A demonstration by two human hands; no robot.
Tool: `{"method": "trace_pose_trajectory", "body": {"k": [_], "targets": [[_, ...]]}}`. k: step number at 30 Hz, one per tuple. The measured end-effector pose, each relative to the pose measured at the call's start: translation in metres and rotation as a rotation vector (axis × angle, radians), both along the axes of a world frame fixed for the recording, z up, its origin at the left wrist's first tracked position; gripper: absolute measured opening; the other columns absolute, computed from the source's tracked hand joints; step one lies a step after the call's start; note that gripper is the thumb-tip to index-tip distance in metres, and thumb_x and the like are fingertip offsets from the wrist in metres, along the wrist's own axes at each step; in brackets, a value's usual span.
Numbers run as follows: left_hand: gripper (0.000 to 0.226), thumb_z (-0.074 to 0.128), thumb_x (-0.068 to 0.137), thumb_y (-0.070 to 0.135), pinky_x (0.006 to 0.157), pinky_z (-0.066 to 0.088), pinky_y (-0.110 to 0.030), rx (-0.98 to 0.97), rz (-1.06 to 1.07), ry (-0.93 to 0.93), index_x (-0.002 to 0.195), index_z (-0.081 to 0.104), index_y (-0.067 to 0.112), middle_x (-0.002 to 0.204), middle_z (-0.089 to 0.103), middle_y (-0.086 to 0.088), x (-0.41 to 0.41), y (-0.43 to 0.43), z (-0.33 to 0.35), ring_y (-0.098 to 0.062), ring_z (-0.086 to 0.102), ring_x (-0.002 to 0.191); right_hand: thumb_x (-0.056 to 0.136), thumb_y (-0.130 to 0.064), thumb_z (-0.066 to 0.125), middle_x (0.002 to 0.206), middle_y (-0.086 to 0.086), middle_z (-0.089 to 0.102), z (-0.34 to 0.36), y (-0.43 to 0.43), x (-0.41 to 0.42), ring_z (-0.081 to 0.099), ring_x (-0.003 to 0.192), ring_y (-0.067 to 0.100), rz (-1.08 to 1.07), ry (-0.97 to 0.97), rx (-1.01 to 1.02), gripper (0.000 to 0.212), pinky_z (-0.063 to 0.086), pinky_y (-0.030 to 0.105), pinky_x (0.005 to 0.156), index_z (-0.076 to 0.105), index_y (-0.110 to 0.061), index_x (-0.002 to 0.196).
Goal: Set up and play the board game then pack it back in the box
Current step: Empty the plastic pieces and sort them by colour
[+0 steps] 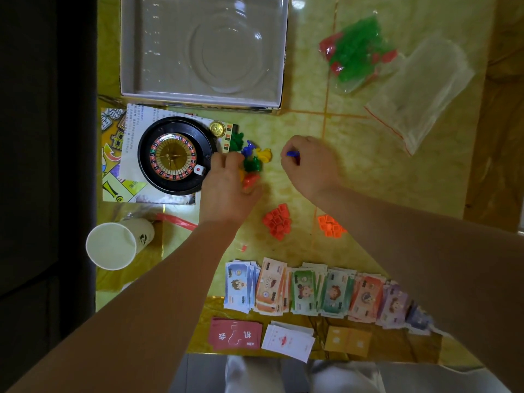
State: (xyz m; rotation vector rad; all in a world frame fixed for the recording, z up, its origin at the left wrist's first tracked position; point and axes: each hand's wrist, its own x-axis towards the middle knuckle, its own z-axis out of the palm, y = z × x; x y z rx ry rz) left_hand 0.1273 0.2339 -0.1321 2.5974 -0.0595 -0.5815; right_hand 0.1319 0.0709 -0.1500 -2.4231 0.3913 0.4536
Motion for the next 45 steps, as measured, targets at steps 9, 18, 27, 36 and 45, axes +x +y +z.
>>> {"method": "trace_pose_trajectory", "body": {"k": [9,18,27,36,45], "targets": [[0.039,0.071,0.081,0.013,0.071,0.036,-0.026,-0.045,0.027,0.037,0.116,0.054,0.009,0.119,0.047,-0.012,0.004,-0.010,0.003,-0.029,0.057,0.089,0.090,-0.012,0.047,0.074,-0.013,0.061,0.013,-0.003,0.006,0.054,0.067,0.010,-0.325,0.133,0.304,0.028,0.045,0.030,0.063,0.061,-0.025,0.070],[0.049,0.055,0.089,0.001,0.068,0.035,-0.024,0.047,0.040,-0.080,0.136,0.043,0.003,0.133,0.042,-0.016,0.021,-0.001,0.005,-0.031,0.058,0.096,0.075,-0.021,0.070,0.127,0.007,0.038,0.011,0.024,0.001,0.033,0.122,0.022,0.057,0.072,0.079,0.063,0.020,0.013,0.097,0.045,-0.015,0.133],[0.038,0.045,0.092,-0.001,0.077,0.046,-0.039,-0.071,0.024,-0.051,0.128,0.056,0.007,0.124,0.048,-0.015,0.012,0.001,0.002,-0.033,0.059,0.096,0.066,-0.051,0.077,0.147,0.009,0.021,0.007,0.037,-0.009,0.026,0.128,0.028,0.315,0.006,-0.171,0.113,0.034,0.039,0.104,0.008,-0.031,0.153],[0.039,0.044,0.090,0.000,0.069,0.030,-0.024,-0.079,0.085,-0.053,0.128,0.050,0.006,0.125,0.047,-0.013,0.006,0.005,0.002,-0.026,0.056,0.100,0.086,-0.043,0.062,0.132,0.008,0.040,-0.004,0.042,-0.007,0.039,0.114,0.028,0.405,-0.125,-0.358,0.052,0.042,0.038,0.088,0.044,-0.032,0.133],[0.038,0.046,0.085,-0.003,0.069,0.038,-0.028,-0.088,0.045,-0.040,0.120,0.057,0.006,0.122,0.047,-0.014,0.004,0.004,0.006,-0.031,0.059,0.088,0.085,-0.035,0.067,0.127,0.010,0.046,-0.008,0.023,-0.011,0.044,0.111,0.030,0.421,-0.167,-0.329,0.044,0.047,0.042,0.085,0.053,-0.022,0.124]]}}
